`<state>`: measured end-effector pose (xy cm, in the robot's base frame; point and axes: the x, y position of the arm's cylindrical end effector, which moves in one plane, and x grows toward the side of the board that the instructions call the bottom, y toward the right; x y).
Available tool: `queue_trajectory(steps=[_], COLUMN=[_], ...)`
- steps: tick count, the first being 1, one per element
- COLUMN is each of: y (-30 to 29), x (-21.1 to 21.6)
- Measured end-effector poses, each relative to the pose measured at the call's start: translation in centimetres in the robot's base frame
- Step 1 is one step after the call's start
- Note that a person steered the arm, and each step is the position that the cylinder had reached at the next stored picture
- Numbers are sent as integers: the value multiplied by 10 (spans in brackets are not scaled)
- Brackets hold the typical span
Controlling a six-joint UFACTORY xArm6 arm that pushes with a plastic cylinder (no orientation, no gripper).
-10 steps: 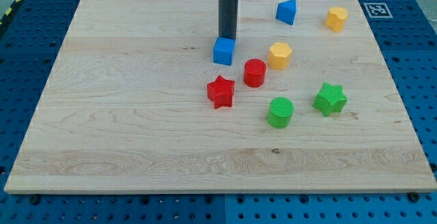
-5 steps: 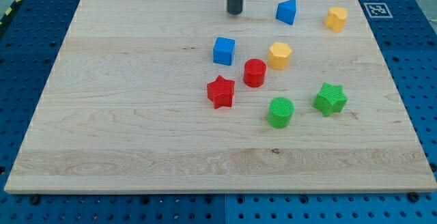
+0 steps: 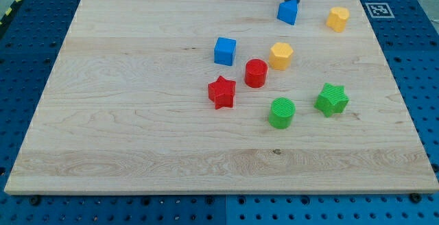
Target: Slide the blue triangle towards the yellow hexagon
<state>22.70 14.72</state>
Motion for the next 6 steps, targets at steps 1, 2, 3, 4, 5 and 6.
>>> queue_trajectory(steps=[1, 2, 3, 4, 5, 6], y=[-6, -1, 0, 0, -9, -27], x=[11, 36, 54, 59, 59, 59])
